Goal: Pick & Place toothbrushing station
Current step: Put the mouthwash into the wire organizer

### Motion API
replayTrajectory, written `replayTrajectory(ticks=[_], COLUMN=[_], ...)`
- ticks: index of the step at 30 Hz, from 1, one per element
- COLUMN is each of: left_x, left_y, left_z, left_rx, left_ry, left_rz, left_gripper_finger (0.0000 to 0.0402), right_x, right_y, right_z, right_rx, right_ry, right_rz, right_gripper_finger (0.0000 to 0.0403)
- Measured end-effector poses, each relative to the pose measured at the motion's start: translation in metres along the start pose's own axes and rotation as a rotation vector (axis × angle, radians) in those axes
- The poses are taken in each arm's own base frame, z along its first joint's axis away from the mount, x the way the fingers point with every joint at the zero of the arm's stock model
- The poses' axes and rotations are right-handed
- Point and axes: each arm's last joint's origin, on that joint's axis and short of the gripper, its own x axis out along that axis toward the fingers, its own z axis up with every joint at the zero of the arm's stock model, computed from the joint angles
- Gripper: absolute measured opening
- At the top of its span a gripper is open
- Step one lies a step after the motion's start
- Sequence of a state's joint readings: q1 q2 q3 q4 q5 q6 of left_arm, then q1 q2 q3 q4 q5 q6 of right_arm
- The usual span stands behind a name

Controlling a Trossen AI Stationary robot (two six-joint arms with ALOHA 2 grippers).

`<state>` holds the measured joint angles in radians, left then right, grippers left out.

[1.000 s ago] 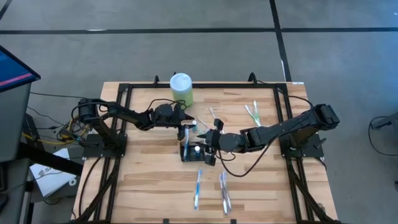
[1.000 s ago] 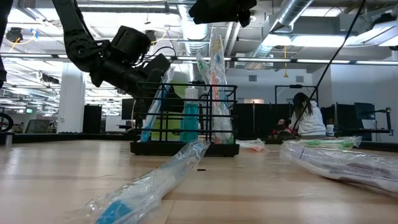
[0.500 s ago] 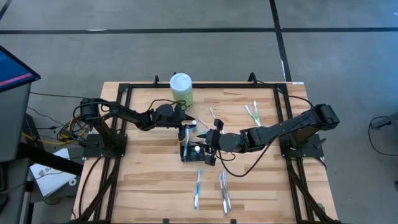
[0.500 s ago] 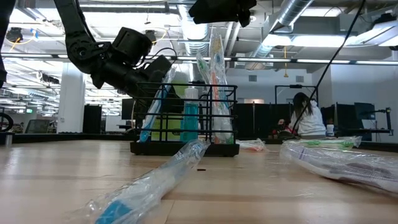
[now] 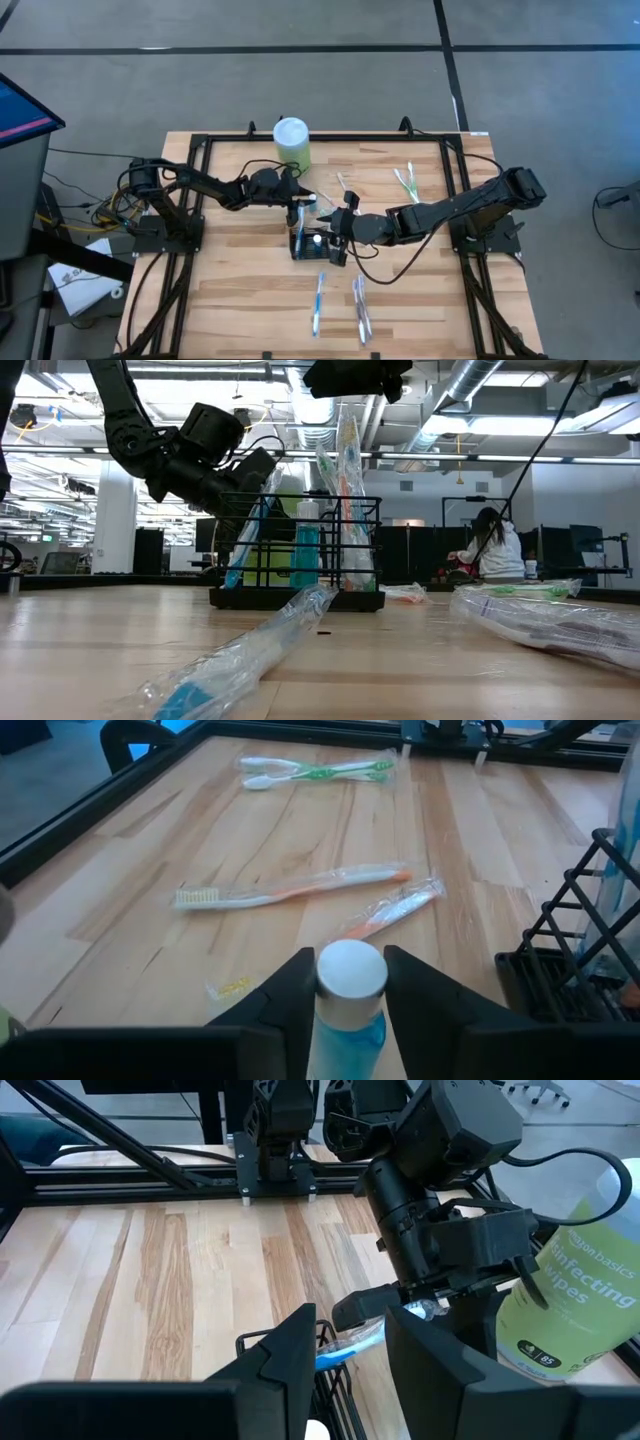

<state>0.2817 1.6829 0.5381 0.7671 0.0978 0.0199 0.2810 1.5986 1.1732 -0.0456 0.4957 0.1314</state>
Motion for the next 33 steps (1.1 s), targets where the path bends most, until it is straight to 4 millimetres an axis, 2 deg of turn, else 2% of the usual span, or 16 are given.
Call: replayTrajectory(ticks=[3,10,16,22,29,33], left_x=[0.0,0.0,-0.009,-0.028,-0.06,-0.074], left_y=[0.0,0.0,0.0,-0.001,-0.004,-0.01], left_z=[0.0,0.0,0.015,0.036,0.058,0.071], left_rx=[0.0,0.001,0.007,0.011,0.008,0.011], left_ry=[-0.001,-0.002,-0.06,-0.106,-0.115,-0.185], left_rz=[0.0,0.001,0.018,0.024,0.048,0.03], left_gripper_finger=[0.0083,0.0088,0.0085,0.0087,0.0087,0.0087], right_x=[0.0,0.0,0.0,0.0,0.0,0.0], right_y=[0.0,0.0,0.0,0.0,0.0,0.0], right_z=[0.0,0.0,0.0,0.0,0.0,0.0], right_rx=[0.0,0.0,-0.001,-0.001,-0.001,-0.001], right_ry=[0.0,0.0,0.002,0.002,0.003,0.003], right_rz=[0.0,0.0,0.0,0.0,0.0,0.0], right_gripper_finger=[0.0113,0.0113,0.0113,0.0113,0.0113,0.0113])
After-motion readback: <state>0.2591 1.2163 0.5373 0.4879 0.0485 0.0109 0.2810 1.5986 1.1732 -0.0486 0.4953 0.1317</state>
